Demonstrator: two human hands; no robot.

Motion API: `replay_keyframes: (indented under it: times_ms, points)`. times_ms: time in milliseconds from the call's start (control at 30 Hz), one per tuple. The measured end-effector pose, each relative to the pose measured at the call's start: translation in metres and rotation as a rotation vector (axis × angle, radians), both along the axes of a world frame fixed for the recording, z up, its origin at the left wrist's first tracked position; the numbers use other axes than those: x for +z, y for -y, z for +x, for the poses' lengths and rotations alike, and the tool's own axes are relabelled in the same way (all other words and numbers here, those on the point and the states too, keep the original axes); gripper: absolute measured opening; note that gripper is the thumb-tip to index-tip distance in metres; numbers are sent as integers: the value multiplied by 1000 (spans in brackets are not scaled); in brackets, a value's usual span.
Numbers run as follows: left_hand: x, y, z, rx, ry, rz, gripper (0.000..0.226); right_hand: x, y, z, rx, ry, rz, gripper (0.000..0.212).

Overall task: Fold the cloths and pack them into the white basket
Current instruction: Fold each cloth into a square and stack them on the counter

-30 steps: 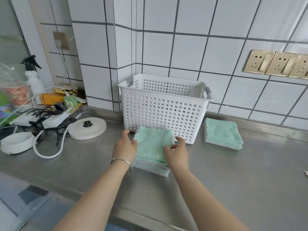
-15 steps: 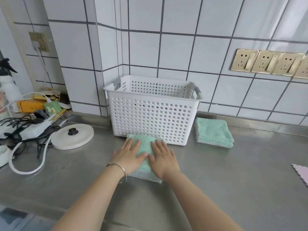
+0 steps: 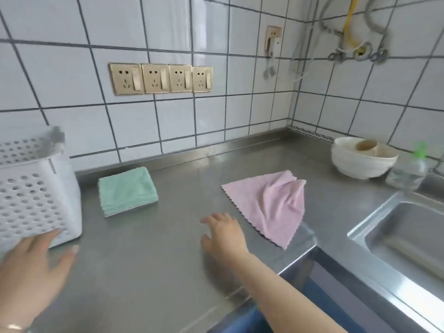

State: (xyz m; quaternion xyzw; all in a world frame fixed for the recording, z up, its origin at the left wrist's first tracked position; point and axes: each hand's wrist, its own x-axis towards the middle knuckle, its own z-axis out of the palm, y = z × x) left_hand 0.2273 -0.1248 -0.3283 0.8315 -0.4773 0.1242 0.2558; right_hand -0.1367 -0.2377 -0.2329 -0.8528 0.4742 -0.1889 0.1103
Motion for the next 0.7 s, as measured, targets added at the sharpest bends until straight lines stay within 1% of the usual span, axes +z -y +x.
replay_keyframes:
  times_ms: [33,67,100,167,267,333,433,500,567,700]
  points:
    - [44,7,-54,-6,-66,-34,51,-9,13,-32,-133,-49,-31,35]
    - [97,-2,-117,-72,-101,12,43,-15,22,-57,-240,-97,-46,30]
    - [116,4,-159,-92,-116,28,40,-19,29,-76,-311,-137,-46,28]
    - [121,27,-212,-207,-144,112,39,-22,40,-106,-365,-195,-35,27]
    - [108,53,-252,-271,-232,255,40,-22,56,-129,-348,-274,-40,30]
    - [104,56,-268,-293,-262,256,41,-18,60,-132,-321,-292,-42,32]
    - [99,59,-270,-274,-309,279,40,-8,60,-127,-325,-221,39,31]
    - [100,61,-265,-272,-335,280,39,-3,51,-112,-273,-178,60,31]
    - [101,60,-257,-243,-358,273,40,-1,32,-85,-125,-175,87,32]
    - [100,54,-235,-159,-361,282,45,-4,-13,-19,154,-273,71,31]
